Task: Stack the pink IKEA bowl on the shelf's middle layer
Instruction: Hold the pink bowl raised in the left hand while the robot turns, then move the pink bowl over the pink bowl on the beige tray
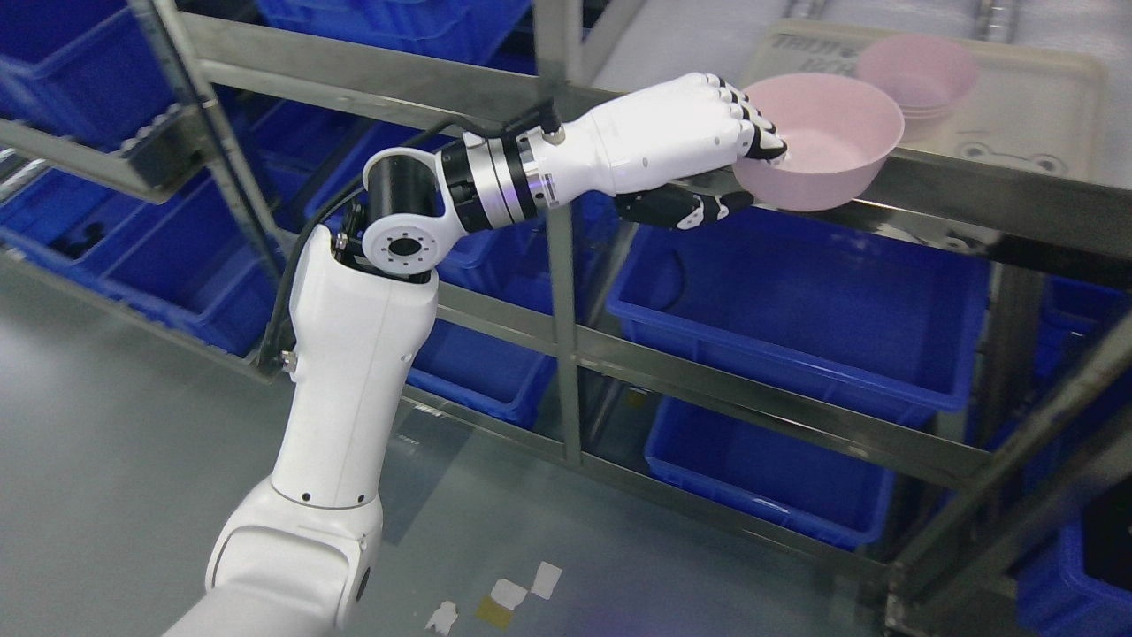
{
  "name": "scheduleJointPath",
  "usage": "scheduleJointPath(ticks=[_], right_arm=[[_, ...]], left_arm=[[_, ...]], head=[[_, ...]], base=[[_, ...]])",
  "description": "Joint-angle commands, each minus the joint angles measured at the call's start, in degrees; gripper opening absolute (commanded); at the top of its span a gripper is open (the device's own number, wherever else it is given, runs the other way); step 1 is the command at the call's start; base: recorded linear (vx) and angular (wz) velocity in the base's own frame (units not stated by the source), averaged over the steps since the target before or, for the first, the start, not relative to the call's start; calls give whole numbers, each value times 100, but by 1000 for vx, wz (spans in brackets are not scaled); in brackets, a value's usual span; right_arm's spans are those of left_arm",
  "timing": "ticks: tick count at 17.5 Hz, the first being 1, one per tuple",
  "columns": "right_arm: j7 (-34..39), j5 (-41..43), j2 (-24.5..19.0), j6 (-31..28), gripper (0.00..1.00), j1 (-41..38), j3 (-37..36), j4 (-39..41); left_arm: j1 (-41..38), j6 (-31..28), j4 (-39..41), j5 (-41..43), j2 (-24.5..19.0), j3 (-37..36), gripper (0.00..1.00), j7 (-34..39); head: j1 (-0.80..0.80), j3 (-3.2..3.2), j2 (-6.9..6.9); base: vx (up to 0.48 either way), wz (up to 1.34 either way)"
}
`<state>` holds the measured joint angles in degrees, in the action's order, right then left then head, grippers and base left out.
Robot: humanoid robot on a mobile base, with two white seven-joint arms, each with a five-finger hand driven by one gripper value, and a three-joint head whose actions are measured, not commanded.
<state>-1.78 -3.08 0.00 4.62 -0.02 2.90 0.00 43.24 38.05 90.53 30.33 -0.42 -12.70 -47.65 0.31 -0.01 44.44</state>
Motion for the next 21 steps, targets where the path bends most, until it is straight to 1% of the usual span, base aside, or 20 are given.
scheduleJointPath(ticks=[1,3,5,7,9,12,14,16,17,19,21], right_arm=[[28,0,100,13,100,-129,0,100],[28,0,100,13,100,-129,0,100],[28,0,100,13,100,-129,0,100],[28,0,100,13,100,-129,0,100],[28,0,100,13,100,-129,0,100],[28,0,100,13,100,-129,0,100],[28,0,100,13,100,-129,0,100],[28,0,100,13,100,-129,0,100],[28,0,100,13,100,-129,0,100],[28,0,100,13,100,-129,0,100],[28,0,100,13,100,-129,0,100]], left_arm=[[677,-114,-307,516,-572,855,3,-17],[686,-158,-430,780,-835,1050,3,-69],[651,-350,-641,983,-1204,1129,3,-113],[651,-456,-851,992,-1416,1147,3,-113],[642,-457,-1124,1001,-1461,1191,3,-78],[668,-457,-1493,1132,-1338,1104,3,-61],[721,-430,-1713,1352,-1154,815,4,-61],[765,-430,-1749,1423,-1101,472,4,-69],[765,-430,-1767,1432,-996,340,4,-61],[765,-422,-1872,1667,-628,286,4,-61],[791,-413,-1890,1748,-459,181,4,-95]], head=[[0,0,0],[0,0,0],[0,0,0],[0,0,0],[0,0,0],[0,0,0],[0,0,0],[0,0,-1],[0,0,0],[0,0,-1],[0,0,-1]], base=[[3,-1096],[34,-1063],[49,-958],[81,-713],[97,-416],[111,-237],[99,-159],[129,-75],[146,-21],[138,9],[131,60]])
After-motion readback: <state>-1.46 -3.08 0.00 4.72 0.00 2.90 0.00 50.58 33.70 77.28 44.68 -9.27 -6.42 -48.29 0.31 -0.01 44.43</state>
